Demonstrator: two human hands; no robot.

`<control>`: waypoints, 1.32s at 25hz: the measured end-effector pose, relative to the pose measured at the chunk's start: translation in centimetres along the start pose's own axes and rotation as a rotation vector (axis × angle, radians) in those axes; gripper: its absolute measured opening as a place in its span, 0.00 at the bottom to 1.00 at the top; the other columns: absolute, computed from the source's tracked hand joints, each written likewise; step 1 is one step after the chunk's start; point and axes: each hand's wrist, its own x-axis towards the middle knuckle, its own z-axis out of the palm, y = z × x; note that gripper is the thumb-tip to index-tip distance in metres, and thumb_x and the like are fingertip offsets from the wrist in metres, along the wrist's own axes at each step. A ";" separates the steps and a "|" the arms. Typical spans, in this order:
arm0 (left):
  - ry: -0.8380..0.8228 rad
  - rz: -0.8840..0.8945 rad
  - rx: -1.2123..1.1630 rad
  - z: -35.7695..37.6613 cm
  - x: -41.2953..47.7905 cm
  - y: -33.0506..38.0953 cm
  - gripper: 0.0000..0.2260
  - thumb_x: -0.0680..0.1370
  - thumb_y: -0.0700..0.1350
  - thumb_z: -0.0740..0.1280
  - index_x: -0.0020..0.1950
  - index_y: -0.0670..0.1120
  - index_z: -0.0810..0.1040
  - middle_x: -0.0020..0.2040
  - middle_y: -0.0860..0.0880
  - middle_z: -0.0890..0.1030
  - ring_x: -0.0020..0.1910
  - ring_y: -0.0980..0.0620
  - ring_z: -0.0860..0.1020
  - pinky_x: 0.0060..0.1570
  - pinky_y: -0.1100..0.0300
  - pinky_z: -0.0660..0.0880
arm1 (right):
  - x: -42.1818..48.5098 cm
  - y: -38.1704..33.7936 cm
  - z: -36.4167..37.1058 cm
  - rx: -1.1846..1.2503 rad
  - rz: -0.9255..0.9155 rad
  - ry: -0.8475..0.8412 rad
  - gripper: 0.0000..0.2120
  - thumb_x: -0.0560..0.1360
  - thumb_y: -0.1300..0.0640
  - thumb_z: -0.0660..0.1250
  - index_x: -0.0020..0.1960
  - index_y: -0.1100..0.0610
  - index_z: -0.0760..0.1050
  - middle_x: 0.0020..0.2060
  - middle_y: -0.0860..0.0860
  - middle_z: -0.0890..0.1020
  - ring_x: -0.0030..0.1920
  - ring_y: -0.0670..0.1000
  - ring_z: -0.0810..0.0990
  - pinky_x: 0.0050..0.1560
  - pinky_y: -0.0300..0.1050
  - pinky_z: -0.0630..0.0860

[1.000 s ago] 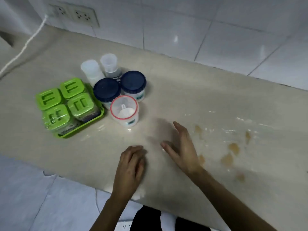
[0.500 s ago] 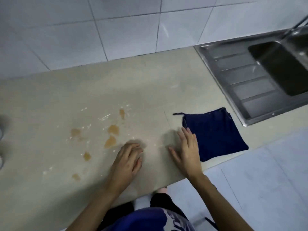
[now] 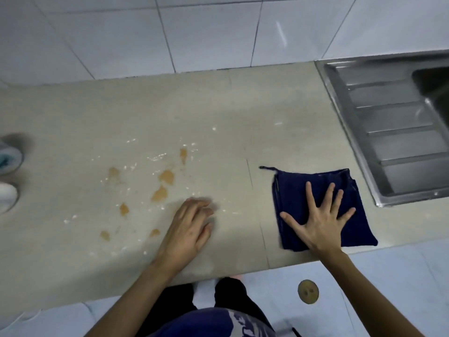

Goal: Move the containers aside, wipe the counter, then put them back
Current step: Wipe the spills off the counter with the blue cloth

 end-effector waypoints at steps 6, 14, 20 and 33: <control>0.064 -0.098 -0.063 -1.5 -3.0 -1.8 0.14 0.79 0.46 0.59 0.60 0.44 0.77 0.61 0.47 0.76 0.63 0.49 0.72 0.70 0.55 0.64 | -5.3 -5.7 1.0 -0.042 -0.159 -0.006 0.37 0.73 0.28 0.45 0.77 0.43 0.46 0.78 0.61 0.47 0.77 0.66 0.43 0.67 0.79 0.46; 0.222 -0.298 -0.004 -6.1 -12.2 -12.3 0.13 0.78 0.45 0.60 0.58 0.42 0.78 0.62 0.44 0.76 0.63 0.47 0.72 0.69 0.54 0.65 | -7.1 -19.8 3.8 -0.164 -0.550 -0.025 0.28 0.79 0.39 0.45 0.76 0.46 0.56 0.77 0.56 0.57 0.77 0.61 0.54 0.69 0.75 0.55; 0.253 -0.284 0.046 -7.7 -15.4 -18.7 0.15 0.78 0.46 0.60 0.61 0.40 0.76 0.67 0.41 0.74 0.68 0.43 0.70 0.70 0.40 0.63 | -6.5 -13.4 1.2 -0.053 -0.122 -0.041 0.34 0.75 0.35 0.40 0.77 0.47 0.55 0.78 0.49 0.50 0.78 0.54 0.47 0.70 0.74 0.49; 0.320 -0.432 0.071 -10.7 -19.4 -22.7 0.18 0.78 0.48 0.59 0.64 0.40 0.73 0.69 0.40 0.71 0.71 0.42 0.67 0.75 0.49 0.56 | -8.9 -34.8 6.2 -0.258 -0.979 0.015 0.28 0.78 0.43 0.52 0.76 0.49 0.58 0.77 0.51 0.59 0.77 0.55 0.55 0.74 0.65 0.55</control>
